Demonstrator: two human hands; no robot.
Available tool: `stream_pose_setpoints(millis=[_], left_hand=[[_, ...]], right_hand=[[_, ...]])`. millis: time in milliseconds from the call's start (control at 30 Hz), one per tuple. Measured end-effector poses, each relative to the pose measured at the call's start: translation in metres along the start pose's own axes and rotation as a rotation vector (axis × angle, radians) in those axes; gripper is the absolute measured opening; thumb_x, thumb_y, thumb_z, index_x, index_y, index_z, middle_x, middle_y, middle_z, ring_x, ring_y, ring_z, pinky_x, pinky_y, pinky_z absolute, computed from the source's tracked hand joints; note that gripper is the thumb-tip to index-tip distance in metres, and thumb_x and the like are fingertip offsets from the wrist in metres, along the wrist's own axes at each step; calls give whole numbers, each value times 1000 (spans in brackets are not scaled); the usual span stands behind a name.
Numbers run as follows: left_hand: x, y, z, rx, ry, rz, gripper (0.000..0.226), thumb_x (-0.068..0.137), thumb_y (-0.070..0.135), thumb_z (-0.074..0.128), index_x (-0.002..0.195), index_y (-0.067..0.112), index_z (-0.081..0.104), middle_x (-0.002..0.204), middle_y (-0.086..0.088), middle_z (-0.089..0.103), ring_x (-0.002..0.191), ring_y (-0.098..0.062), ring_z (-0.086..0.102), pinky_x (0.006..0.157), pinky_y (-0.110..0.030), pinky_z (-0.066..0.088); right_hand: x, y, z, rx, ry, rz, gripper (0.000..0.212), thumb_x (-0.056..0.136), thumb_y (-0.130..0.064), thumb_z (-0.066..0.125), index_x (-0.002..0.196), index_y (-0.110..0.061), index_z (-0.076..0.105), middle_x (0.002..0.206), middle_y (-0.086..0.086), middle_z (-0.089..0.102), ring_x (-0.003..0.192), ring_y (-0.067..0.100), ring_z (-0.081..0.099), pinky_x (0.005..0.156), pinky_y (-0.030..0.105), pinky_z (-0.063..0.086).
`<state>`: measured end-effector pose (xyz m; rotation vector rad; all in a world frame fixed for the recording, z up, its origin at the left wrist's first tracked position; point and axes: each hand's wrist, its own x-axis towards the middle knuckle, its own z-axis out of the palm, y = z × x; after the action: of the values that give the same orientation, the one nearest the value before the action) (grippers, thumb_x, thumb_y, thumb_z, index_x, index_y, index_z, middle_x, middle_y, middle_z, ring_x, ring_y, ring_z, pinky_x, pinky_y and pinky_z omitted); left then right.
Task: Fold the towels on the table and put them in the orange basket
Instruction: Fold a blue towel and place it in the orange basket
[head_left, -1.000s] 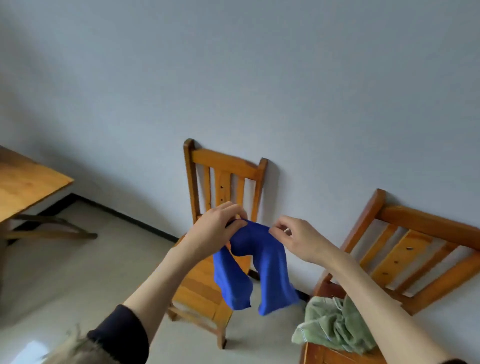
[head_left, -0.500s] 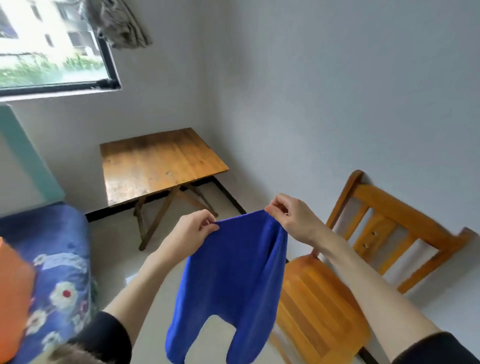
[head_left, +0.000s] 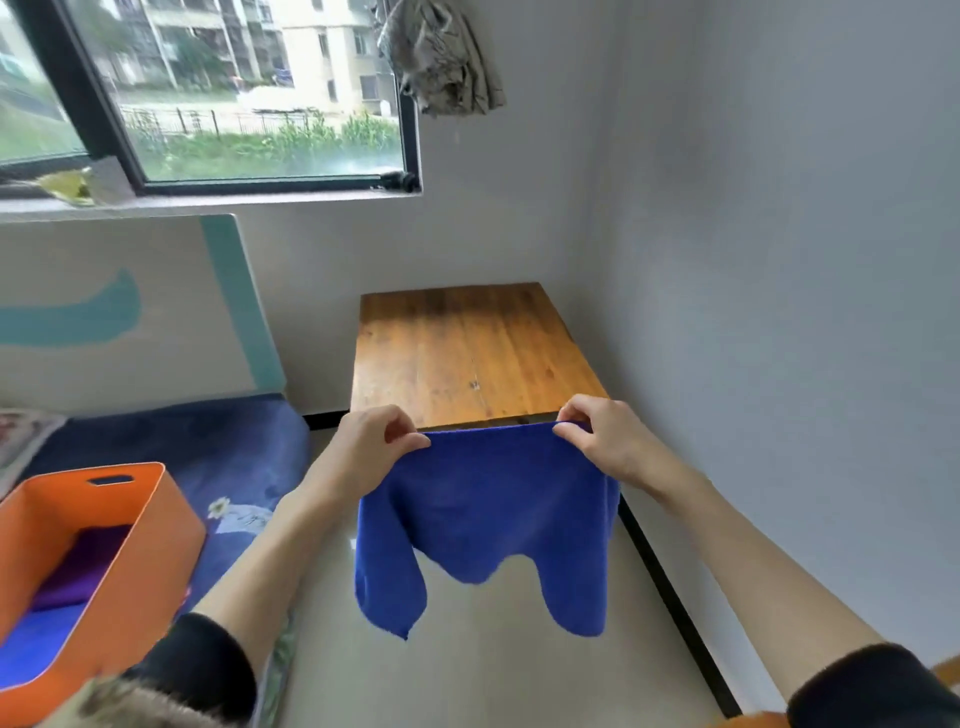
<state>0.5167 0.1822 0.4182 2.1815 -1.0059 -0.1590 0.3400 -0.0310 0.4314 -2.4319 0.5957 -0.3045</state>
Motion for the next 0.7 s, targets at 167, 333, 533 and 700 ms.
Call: stream_pose_setpoints(millis=[167,333,533,700], left_hand=[[60,-28,6,142,-81,-2,11,87,3,56,91,10,64,85,4,48,82,-16,45,69,-17,28],[118,-52,17,58,126,-81,11,92,13,54,88,10,64,80,1,57,71,-12,49,59,-14,34],[197,-95,16,-35,148,-159,27,85,37,65,65,20,58,64,8,58,61,-4,51,50,-13,33],[266,-136,6,-6,-142,-159,18,86,27,65,69,27,60,70,11,61,66,-3,53,54,-8,38]], right_hand=[[73,4,5,-99,163,-110,9,94,-18,52,89,-12,57,91,1,58,81,19,54,71,28,43],[137,15,9,-127,304,-168,12,93,-20,54,88,-10,56,86,0,56,75,18,52,64,26,39],[226,40,17,-85,359,2,39,86,-41,63,63,-21,39,55,-7,45,54,15,44,49,26,31],[290,62,25,-215,299,142,56,81,-56,61,50,-19,31,45,-6,36,46,13,38,43,26,25]])
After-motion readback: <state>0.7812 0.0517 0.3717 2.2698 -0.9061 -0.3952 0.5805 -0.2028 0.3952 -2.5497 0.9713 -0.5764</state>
